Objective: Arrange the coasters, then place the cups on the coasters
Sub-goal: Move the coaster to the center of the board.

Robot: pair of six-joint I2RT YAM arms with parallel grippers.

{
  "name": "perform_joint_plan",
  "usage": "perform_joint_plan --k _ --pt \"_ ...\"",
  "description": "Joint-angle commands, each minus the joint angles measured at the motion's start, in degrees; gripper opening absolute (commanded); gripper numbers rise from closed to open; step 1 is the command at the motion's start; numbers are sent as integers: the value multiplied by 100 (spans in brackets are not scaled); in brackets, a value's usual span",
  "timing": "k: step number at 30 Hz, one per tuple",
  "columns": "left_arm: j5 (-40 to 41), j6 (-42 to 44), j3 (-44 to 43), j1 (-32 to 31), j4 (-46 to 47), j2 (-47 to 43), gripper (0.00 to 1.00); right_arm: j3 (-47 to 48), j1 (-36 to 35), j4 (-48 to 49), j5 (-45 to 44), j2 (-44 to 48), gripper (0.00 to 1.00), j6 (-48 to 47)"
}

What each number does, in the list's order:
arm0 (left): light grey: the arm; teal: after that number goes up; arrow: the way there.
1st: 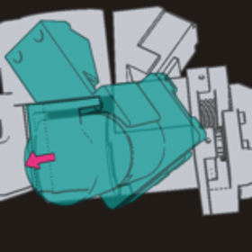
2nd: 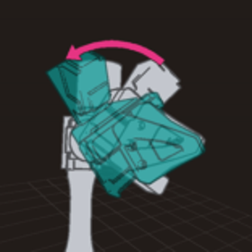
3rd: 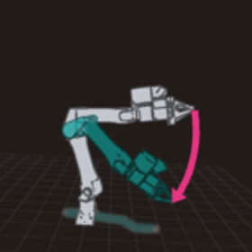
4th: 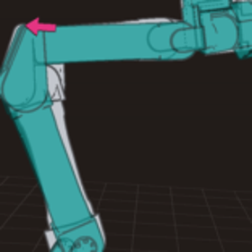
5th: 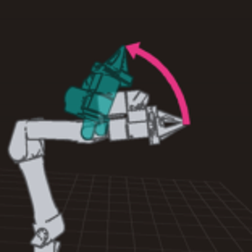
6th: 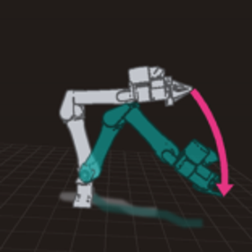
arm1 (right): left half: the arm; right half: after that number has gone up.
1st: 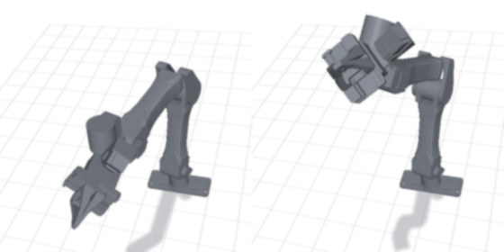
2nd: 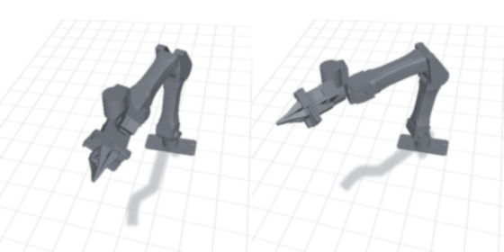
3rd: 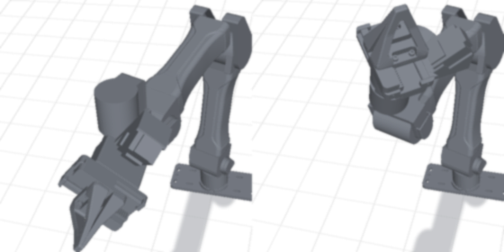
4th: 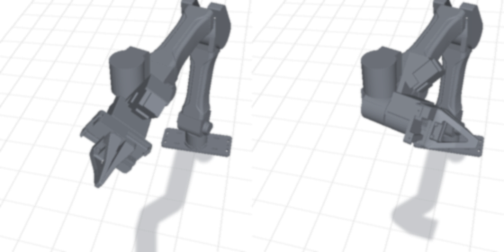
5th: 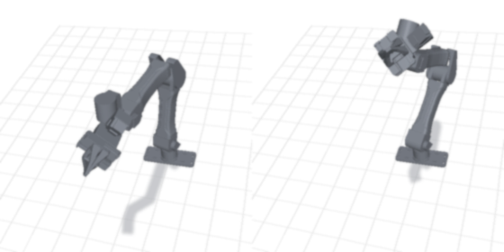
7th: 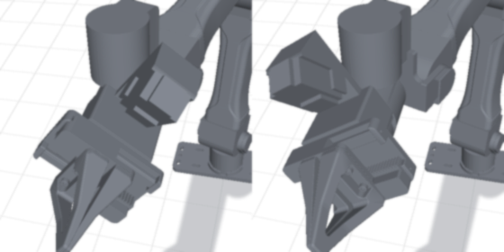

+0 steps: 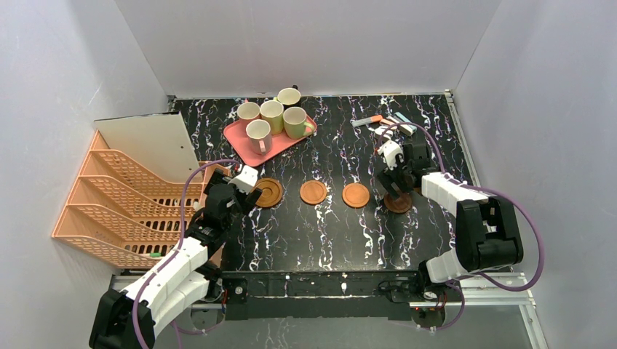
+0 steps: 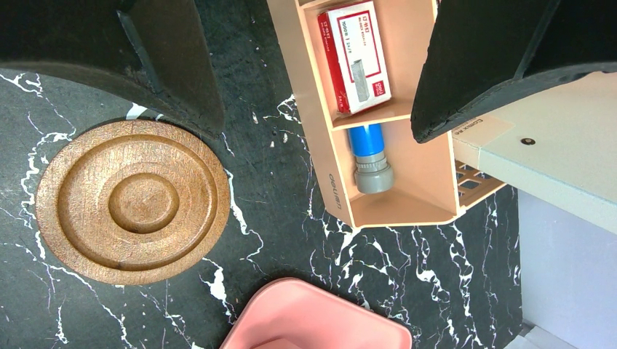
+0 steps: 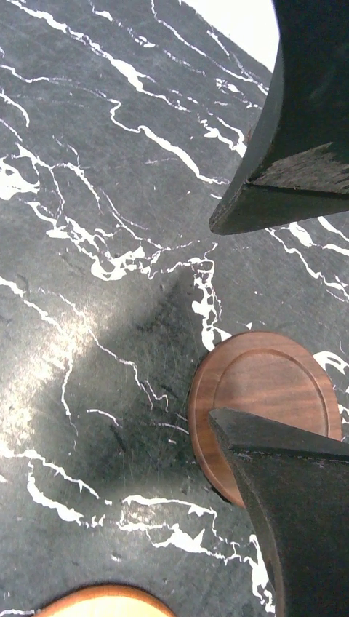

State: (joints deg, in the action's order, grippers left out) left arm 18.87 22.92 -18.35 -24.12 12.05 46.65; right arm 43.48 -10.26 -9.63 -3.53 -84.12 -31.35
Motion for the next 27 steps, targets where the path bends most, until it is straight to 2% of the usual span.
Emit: perform_joint_plan --k 1,11,19,23,27 --pt "73 -40 68 30 139 -66 98 -116 -13 265 -456 -155 99 -47" --pt "64 -35 70 30 131 -79 98 -162 0 495 -850 -310 99 -124" --pt "65 -38 77 30 122 -111 98 86 130 -138 -300 337 99 -102" --pt "43 -36 77 30 91 -181 98 319 644 -445 -227 703 99 -227" --pt "37 -33 88 30 102 -199 98 498 1580 -473 -227 689 99 -473"
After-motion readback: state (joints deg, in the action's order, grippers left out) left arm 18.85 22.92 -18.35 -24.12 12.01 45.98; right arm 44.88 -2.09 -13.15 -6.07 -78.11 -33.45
